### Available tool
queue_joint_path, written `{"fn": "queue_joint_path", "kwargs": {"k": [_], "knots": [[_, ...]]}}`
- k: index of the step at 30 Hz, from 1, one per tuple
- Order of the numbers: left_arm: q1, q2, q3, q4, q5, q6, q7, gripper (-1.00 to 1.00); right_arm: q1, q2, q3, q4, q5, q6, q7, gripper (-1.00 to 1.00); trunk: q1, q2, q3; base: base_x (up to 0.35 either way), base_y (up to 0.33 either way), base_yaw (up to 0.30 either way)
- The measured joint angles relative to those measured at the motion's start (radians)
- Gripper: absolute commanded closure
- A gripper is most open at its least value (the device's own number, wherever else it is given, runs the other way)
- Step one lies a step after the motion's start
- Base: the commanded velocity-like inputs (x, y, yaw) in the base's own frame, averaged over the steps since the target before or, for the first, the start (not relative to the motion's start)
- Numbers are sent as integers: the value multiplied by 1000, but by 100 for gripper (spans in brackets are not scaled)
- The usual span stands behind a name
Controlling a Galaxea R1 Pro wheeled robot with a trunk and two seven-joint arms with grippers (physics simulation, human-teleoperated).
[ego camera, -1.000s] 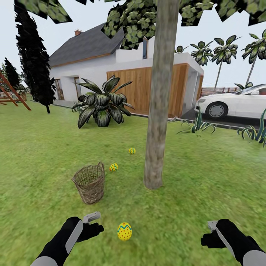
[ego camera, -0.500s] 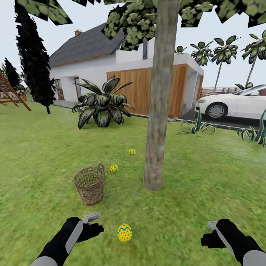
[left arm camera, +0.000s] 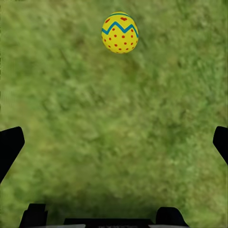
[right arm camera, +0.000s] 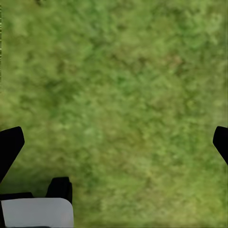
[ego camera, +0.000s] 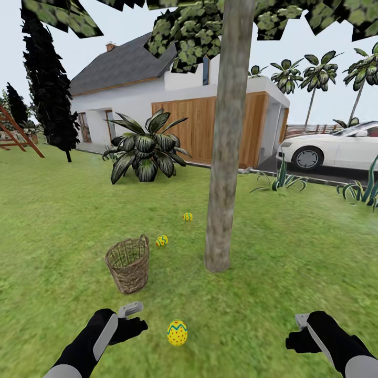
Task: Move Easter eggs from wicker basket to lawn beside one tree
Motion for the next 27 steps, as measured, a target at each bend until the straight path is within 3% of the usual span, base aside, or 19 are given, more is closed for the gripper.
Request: {"fn": "queue_joint_path", "kwargs": {"k": [16,19,22,27], "knots": [[0,-15,-1,29,-3,0,0,-100,0,-5,-2,0,-1,1,3,-100,-61,112,50,0,0,0],[0,-16,-2,44,-3,-53,0,-100,0,-3,-1,0,-1,2,3,-100,-73,133,60,0,0,0],[0,-48,-3,113,-2,-118,0,-100,0,0,0,0,0,2,3,-100,-84,154,69,0,0,0],[0,-59,-2,128,-3,-130,0,-100,0,1,1,0,0,2,2,-100,-104,189,85,0,0,0]]}}
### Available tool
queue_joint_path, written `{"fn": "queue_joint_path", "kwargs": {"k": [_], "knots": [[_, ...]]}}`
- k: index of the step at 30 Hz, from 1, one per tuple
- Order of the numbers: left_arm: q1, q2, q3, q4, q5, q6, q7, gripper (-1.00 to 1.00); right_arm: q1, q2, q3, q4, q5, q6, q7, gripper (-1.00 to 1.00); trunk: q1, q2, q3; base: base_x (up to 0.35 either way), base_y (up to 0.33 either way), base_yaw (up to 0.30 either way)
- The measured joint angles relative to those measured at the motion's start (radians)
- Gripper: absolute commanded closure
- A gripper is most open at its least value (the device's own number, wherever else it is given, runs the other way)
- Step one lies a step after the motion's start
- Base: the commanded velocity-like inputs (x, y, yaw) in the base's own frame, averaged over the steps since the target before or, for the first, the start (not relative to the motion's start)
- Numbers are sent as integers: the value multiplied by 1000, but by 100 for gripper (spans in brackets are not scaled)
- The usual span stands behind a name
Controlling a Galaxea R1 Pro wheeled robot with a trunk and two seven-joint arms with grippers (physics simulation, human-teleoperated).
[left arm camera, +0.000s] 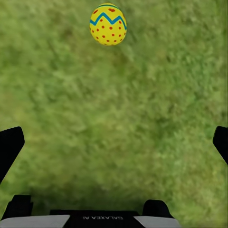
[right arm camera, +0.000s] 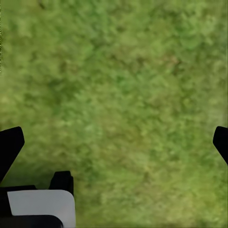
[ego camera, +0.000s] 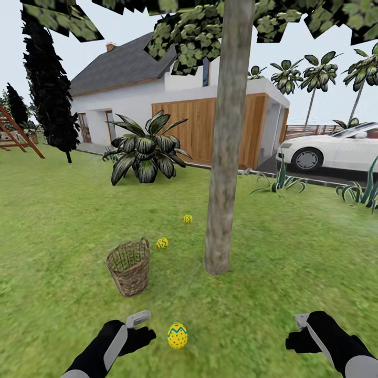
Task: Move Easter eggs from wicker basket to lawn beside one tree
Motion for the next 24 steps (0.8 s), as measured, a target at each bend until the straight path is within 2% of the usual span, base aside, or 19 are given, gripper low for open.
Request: {"fn": "queue_joint_path", "kwargs": {"k": [12,16,19,21,24], "knots": [[0,1,2,-35,1,2,16,-100,0,-5,-4,-4,-5,15,7,-100,-46,84,38,0,0,0],[0,24,7,98,3,-25,21,-100,0,-9,-5,83,-9,2,16,-100,-61,112,50,0,0,0],[0,33,9,170,5,-95,21,-100,0,-9,-5,140,-7,-26,33,-100,-73,133,60,0,0,0],[0,33,7,266,5,-190,22,-100,0,-4,-3,226,-1,-83,40,-100,-81,147,66,0,0,0],[0,30,4,340,4,-241,21,-100,0,-3,-2,304,2,-167,42,-100,-92,168,75,0,0,0]]}}
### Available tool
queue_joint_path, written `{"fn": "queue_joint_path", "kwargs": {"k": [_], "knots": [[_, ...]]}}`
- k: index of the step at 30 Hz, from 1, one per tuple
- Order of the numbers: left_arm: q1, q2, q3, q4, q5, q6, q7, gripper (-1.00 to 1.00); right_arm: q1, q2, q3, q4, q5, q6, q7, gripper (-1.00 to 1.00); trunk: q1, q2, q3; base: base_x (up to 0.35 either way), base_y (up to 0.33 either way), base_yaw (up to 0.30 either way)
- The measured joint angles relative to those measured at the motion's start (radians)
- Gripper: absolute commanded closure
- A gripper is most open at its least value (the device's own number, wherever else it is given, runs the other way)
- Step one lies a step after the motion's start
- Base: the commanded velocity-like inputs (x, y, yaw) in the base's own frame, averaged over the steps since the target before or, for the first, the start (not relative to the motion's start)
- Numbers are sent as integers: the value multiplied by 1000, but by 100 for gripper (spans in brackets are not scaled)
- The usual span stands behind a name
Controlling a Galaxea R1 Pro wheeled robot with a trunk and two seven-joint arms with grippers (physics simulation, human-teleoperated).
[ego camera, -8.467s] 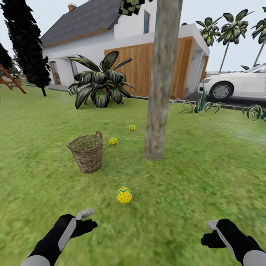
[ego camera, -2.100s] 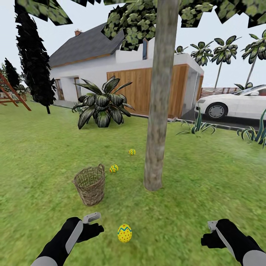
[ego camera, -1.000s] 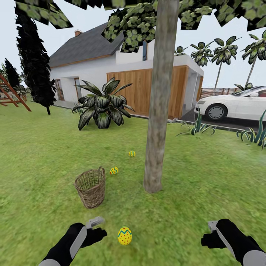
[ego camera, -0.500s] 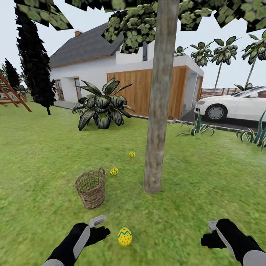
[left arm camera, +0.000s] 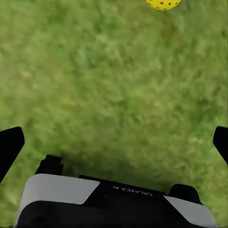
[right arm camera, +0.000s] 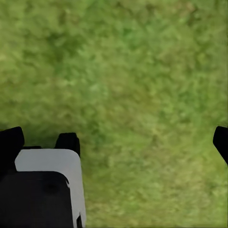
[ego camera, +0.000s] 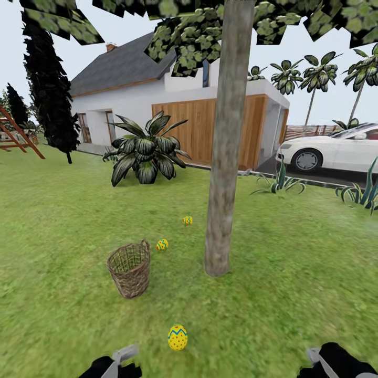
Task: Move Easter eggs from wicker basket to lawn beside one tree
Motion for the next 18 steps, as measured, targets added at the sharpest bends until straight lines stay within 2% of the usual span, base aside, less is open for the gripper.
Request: {"fn": "queue_joint_path", "kwargs": {"k": [2,7,12,18], "knots": [[0,0,-2,21,-2,-8,-4,-100,0,1,1,38,1,-29,0,-100,-8,14,6,0,0,0],[0,8,-3,37,0,-11,-7,-100,0,12,2,96,1,-49,0,-100,-27,49,22,0,0,0],[0,34,-1,84,0,-19,-6,-100,0,23,3,191,2,-141,0,-100,-46,84,38,0,0,0],[0,60,3,137,7,-20,-6,-100,1,40,2,270,6,-180,1,-100,-69,126,57,0,0,0]]}}
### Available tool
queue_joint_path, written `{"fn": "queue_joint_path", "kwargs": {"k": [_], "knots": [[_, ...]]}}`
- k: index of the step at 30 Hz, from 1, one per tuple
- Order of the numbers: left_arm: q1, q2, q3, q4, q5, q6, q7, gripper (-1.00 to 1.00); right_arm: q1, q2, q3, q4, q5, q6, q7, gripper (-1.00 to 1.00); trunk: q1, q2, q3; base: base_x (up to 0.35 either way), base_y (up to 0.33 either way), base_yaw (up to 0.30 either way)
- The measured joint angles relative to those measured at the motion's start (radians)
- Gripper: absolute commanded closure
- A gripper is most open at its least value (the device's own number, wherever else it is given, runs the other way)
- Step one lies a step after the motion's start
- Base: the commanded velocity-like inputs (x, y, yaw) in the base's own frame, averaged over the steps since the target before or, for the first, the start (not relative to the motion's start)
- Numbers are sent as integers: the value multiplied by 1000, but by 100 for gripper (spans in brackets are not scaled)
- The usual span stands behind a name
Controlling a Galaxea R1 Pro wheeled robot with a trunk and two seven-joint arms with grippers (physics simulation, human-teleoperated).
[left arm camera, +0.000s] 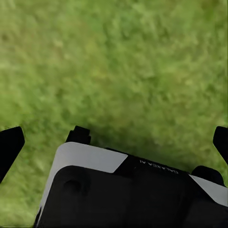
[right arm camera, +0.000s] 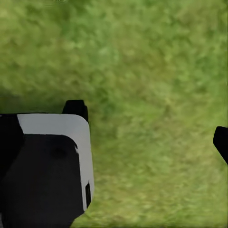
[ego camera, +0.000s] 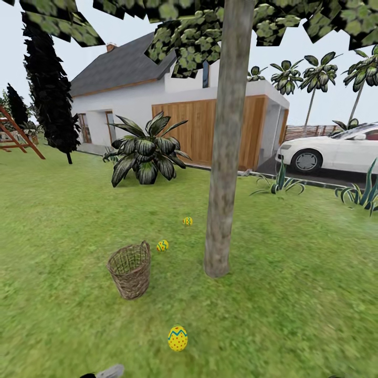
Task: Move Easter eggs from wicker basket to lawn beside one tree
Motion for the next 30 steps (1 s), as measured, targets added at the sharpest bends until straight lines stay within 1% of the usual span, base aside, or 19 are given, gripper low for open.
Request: {"fn": "queue_joint_path", "kwargs": {"k": [2,5,7,10,12,13,17,19,21,24,25,27,28,30], "knots": [[0,6,1,21,2,1,-1,-100,0,5,0,20,14,-40,0,-100,-8,14,6,0,0,0],[0,7,1,75,4,-1,-1,-100,5,7,0,29,27,-59,-1,-100,-19,35,16,0,0,0],[0,10,1,95,5,-2,-4,-100,14,7,0,31,31,-65,-1,-100,-27,49,22,0,0,0],[1,12,2,111,4,-2,-47,-100,27,11,0,32,33,-69,-1,-100,-38,70,31,0,0,0],[1,12,1,135,4,-1,-95,-100,35,14,1,32,34,-71,-1,-100,-46,84,38,0,0,0],[1,12,1,139,3,-1,-105,-100,40,14,1,32,34,-71,-2,-100,-50,91,41,0,0,0],[3,15,-1,146,1,-2,-121,-100,66,15,1,32,35,-95,0,-100,-65,119,53,0,0,0],[6,32,-1,147,2,-2,-125,-100,84,15,1,32,36,-108,0,-100,-73,133,60,0,0,0],[30,41,-2,148,2,-3,-126,-100,107,17,1,32,36,-114,-1,-100,-81,147,66,0,0,0],[63,44,-2,148,2,-6,-127,-100,142,19,1,32,35,-127,-2,-100,-92,168,75,0,0,0],[74,44,-2,148,2,-22,-127,-100,157,21,1,32,35,-141,-2,-100,-96,175,78,0,0,0],[108,42,-2,157,1,-105,-126,-100,193,25,2,32,34,-183,-6,-100,-104,189,85,0,0,0],[120,42,-1,159,0,-133,-126,-100,205,26,2,33,34,-194,-7,-100,-108,196,88,0,0,0],[141,42,-1,163,0,-163,-125,-100,226,28,2,32,34,-206,-9,-100,-115,210,94,0,0,0]]}}
